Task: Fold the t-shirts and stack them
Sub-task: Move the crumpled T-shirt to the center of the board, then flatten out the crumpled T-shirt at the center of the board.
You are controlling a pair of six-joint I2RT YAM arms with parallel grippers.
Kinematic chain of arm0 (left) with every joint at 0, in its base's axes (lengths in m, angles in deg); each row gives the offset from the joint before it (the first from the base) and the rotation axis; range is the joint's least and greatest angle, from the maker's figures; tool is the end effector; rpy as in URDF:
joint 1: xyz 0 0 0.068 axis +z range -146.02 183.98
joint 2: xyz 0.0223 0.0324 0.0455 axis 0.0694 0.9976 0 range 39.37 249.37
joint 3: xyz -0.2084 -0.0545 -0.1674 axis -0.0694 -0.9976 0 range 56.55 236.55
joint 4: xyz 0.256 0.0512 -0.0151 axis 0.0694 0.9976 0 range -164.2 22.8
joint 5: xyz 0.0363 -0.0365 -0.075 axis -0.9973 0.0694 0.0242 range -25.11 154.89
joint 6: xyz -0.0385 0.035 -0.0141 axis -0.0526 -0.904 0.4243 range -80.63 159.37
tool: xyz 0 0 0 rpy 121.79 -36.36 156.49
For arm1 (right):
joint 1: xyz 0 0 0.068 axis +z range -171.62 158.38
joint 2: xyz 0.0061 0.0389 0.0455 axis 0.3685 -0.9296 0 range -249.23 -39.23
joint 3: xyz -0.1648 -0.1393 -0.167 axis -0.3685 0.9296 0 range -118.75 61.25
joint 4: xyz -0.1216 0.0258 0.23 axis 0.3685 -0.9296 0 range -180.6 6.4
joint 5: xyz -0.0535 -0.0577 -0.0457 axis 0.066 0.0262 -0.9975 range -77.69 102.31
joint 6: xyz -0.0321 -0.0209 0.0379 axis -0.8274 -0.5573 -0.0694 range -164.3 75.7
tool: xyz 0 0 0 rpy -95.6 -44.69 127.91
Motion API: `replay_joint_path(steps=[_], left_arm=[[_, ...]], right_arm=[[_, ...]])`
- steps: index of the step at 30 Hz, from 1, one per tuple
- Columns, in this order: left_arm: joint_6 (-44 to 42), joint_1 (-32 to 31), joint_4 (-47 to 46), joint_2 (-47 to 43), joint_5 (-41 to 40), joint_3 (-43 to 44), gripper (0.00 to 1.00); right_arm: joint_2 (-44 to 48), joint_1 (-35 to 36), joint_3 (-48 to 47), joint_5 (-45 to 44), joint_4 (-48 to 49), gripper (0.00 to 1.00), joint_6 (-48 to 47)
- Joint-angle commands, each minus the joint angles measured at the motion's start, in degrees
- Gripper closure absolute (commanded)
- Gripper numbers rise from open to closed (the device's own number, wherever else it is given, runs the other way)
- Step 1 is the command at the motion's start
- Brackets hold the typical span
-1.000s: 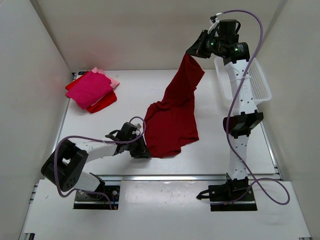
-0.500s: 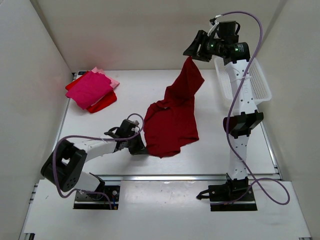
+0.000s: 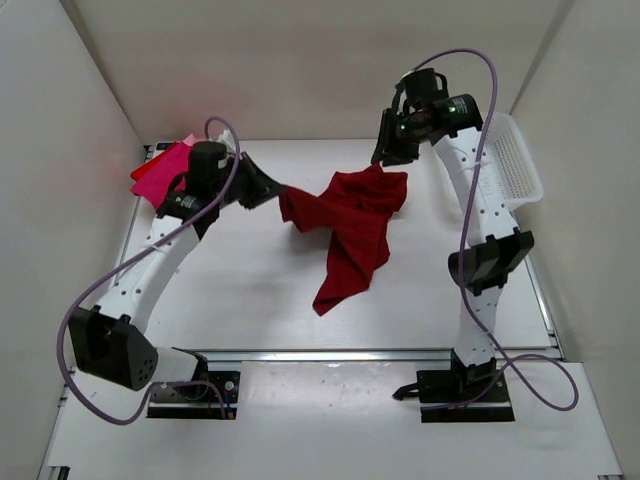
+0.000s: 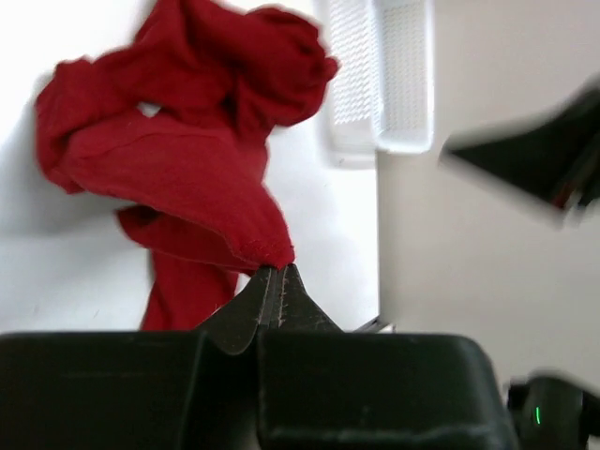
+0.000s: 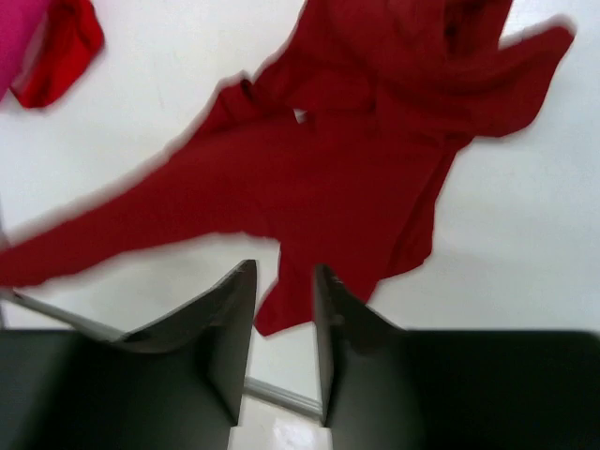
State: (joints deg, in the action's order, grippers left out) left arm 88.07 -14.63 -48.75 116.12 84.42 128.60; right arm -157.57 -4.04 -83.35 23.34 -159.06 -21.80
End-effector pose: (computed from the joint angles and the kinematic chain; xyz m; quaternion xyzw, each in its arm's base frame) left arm 0.2822 -0.1076 0.3561 -0.1400 0.8469 -0.3948 0.3277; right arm 0.3886 0.1303 0.4256 0.0066 0.9335 0.2035 0.2950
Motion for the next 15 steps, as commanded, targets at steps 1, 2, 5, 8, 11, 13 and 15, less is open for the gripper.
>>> replay_joint_path(steps=[1, 2, 5, 8, 11, 13, 15], left_arm=[[0.3, 1.4, 2.1, 4.1, 2.4, 5.9, 1.0], [0.7, 1.8, 1.6, 5.2, 2.7, 7.0, 1.0], [0.5, 3.9, 1.3, 7.5, 2.9, 7.7, 1.0], [0.3, 9.1, 2.3, 10.2, 2.9, 10.6, 1.0], [-0.5, 13.0, 4.0, 12.8, 1.2, 16.8, 1.0], [0.0, 16.9, 5.8, 15.4, -0.7, 21.1, 1.0], [2.6, 21.1, 4.3, 16.1, 1.2, 21.7, 1.0]], right_arm=[[17.0, 3.9, 11.9, -9.6, -0.8, 0.78, 1.4], [23.5, 4.9, 22.9, -9.3, 1.9, 0.79, 2.2], [41.5, 6.9, 60.3, 3.9, 21.4, 0.9, 7.3], [52.4, 7.2, 86.5, 9.5, 37.2, 0.92, 15.2], [55.8, 7.4, 96.4, 11.7, 46.0, 0.9, 16.3], [55.4, 4.8, 101.1, 14.7, 50.5, 0.84, 16.3], [54.3, 1.8, 104.0, 15.8, 54.4, 0.74, 15.9]])
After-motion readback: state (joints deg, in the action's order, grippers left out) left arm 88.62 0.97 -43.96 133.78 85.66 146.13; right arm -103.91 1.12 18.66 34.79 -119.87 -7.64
